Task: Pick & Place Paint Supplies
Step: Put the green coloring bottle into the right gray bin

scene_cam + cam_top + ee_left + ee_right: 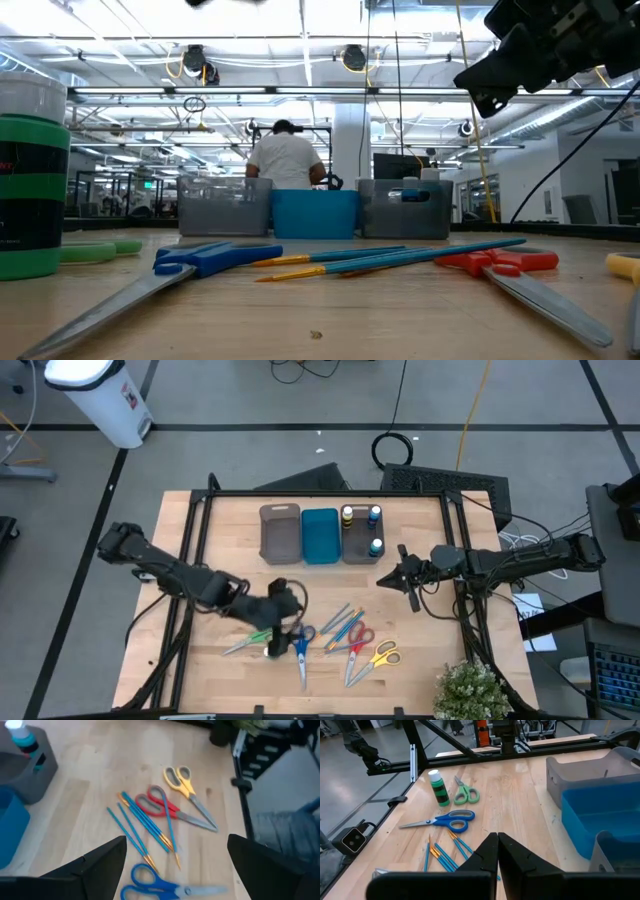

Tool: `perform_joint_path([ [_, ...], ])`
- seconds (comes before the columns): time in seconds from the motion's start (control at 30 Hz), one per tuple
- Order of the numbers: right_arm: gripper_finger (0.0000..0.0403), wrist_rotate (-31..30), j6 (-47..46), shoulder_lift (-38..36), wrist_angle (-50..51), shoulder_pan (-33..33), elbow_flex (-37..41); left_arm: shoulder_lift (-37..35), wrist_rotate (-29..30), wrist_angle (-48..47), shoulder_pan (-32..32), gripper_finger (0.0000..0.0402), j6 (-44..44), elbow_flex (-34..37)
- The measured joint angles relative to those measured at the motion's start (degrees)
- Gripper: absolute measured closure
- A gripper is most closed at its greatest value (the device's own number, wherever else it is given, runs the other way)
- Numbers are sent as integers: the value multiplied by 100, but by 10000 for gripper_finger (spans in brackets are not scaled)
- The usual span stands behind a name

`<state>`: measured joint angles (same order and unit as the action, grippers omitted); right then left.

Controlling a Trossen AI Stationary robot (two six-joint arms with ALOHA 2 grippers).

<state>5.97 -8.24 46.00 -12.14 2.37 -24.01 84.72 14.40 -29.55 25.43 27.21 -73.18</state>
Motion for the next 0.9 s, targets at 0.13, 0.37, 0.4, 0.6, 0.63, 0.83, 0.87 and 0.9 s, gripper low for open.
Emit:
perform_joint_path([
  [0.13, 400, -8, -1, 0, -29, 0, 0, 169, 136, -929, 452, 50, 248, -622],
  [0.37, 402, -12, -3, -1, -49, 0, 0, 541, 117, -1778, 1013, 50, 449, -689],
  [0.4, 401, -12, -3, 0, -49, 0, 0, 611, 117, -1884, 1076, 50, 479, -689],
  [0.6, 402, -12, -47, 0, -49, 0, 0, 1064, 84, -2514, 1361, 50, 1170, -685],
  [0.63, 402, -12, -47, -1, -49, 0, 0, 1134, 77, -2526, 1392, 50, 1227, -685],
  [0.83, 402, -12, -47, 0, -49, 0, 0, 1513, -148, -2475, 1477, 50, 1208, -685],
  [0.87, 402, -12, -47, 0, -49, 0, 0, 1569, -147, -2481, 1474, 50, 1240, -685],
  [0.9, 402, -12, -45, 0, -49, 0, 0, 1624, -141, -2501, 1463, 50, 1281, -685],
])
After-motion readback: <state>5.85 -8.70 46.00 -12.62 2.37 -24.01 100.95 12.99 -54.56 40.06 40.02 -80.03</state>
